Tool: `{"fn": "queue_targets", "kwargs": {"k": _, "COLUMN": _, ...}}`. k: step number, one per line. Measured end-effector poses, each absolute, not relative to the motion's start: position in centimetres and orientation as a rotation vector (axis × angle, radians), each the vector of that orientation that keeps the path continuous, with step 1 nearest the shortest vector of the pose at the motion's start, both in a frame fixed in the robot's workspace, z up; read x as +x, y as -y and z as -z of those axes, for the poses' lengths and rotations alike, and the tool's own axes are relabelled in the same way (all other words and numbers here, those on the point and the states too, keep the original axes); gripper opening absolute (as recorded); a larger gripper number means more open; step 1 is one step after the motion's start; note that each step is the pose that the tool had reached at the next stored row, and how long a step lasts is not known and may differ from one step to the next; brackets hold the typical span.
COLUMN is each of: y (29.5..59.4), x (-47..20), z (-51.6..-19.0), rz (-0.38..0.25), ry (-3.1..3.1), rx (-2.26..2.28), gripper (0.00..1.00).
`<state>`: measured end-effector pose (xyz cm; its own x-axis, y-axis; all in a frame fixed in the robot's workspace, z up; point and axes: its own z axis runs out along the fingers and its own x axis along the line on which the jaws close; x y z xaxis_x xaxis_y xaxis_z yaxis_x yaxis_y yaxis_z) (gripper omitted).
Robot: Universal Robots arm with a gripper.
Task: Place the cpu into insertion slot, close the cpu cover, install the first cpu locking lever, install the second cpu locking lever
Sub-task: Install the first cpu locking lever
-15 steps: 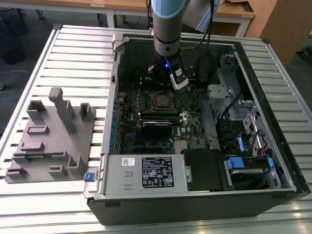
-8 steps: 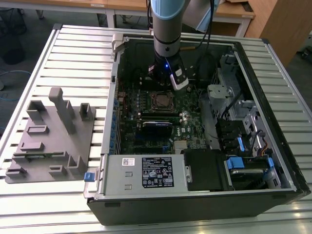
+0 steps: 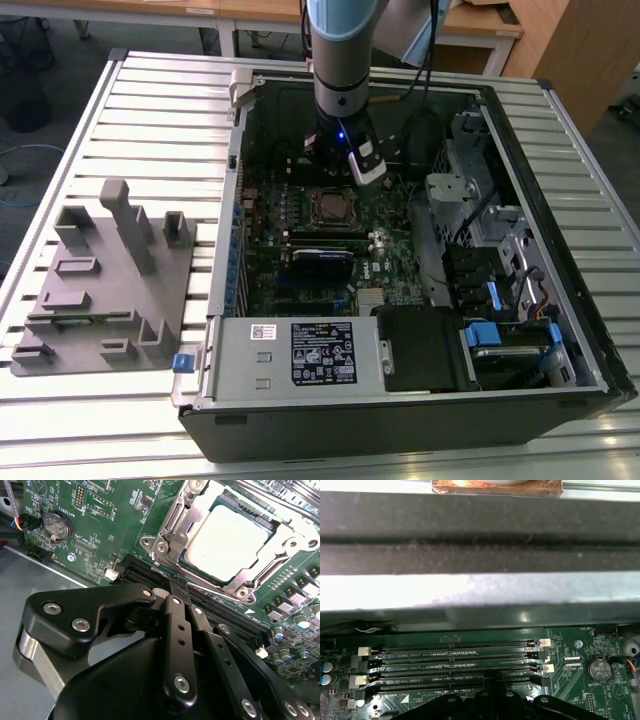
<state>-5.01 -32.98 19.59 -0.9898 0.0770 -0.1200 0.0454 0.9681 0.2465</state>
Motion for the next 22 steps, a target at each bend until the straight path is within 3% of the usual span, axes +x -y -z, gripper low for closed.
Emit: {"fn": "queue_targets", "kwargs": {"k": 22, "y": 32.61, "x": -5.28, "z": -19.42, "rz": -0.372, "ry": -2.977, "rx": 0.105, "gripper": 0.1}}
